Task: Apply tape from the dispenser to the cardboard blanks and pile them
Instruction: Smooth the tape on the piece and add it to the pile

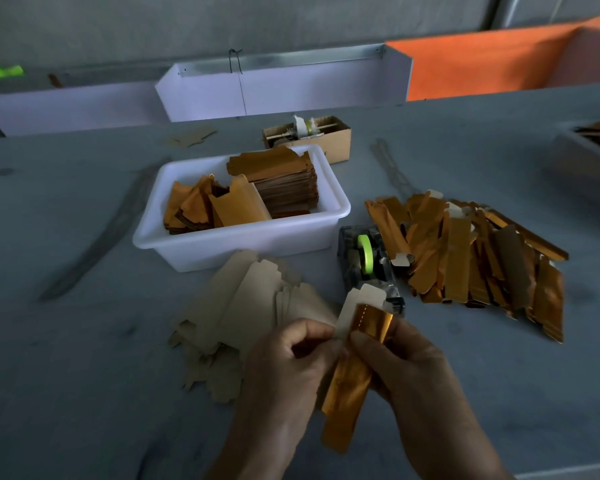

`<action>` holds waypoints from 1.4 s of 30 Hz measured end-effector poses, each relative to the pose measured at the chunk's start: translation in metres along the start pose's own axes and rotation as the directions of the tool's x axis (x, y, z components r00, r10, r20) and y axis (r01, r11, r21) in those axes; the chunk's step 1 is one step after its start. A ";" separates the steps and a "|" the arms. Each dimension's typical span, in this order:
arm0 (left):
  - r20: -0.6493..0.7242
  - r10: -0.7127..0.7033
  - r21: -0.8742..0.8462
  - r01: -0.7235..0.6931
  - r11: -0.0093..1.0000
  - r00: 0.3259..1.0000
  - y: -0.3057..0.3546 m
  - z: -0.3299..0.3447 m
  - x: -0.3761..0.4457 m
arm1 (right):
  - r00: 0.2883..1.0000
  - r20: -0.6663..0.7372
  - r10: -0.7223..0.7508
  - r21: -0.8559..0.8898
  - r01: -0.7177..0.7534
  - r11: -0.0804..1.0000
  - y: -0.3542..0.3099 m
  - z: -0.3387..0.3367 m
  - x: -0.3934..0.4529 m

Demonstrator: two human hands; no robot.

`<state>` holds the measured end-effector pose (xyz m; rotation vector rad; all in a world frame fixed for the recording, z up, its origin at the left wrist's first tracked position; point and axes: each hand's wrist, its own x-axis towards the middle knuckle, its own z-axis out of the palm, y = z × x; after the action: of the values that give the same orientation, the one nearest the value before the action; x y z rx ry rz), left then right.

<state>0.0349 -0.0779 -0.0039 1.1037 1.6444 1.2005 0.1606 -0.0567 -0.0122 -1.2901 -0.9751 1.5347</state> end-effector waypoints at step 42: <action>-0.032 -0.240 -0.268 0.223 0.937 0.970 0.003 0.021 0.019 | 0.973 -0.096 -0.212 -0.558 0.124 0.821 -0.019 -0.020 0.049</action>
<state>0.0494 -0.0534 -0.0078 0.6918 1.5591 1.2647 0.1796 -0.0037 -0.0117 -1.6357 -1.4533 1.0249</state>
